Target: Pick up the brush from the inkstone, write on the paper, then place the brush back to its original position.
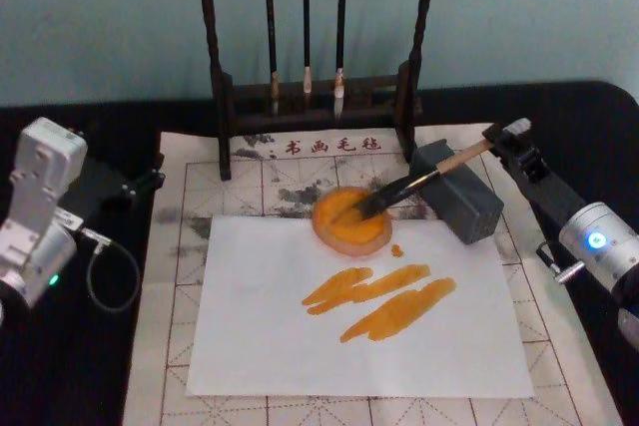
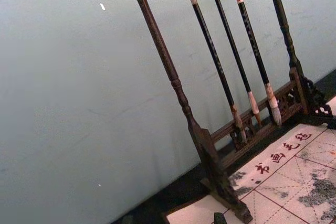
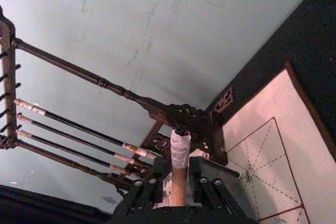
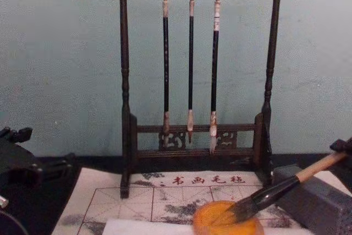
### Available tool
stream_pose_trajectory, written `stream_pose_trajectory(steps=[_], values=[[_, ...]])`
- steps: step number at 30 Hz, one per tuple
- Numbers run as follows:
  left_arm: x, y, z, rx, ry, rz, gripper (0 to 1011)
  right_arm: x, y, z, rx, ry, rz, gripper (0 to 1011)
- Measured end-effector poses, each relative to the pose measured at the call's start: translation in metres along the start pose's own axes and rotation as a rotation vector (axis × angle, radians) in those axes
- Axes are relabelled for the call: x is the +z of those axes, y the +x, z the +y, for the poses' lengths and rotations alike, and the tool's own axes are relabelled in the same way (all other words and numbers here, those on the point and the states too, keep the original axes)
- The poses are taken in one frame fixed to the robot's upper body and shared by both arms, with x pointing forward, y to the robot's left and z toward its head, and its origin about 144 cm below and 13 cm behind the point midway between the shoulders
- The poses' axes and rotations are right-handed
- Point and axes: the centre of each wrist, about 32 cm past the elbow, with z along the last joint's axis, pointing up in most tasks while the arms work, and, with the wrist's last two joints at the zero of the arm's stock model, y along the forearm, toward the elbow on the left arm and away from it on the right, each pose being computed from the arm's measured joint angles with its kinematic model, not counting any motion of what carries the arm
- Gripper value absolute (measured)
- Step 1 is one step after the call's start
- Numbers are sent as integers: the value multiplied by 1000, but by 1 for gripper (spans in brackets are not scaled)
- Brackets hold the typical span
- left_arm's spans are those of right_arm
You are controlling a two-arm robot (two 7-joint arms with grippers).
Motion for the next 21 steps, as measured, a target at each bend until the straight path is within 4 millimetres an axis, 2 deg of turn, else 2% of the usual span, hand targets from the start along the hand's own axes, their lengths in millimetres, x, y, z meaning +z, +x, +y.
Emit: stream_pose_trajectory(steps=[5, 21], values=[[0, 0, 0, 0, 0, 0, 1001, 0, 0, 0, 0, 0, 0, 178], [0, 0, 0, 0, 0, 0, 1001, 0, 0, 0, 0, 0, 0, 173]])
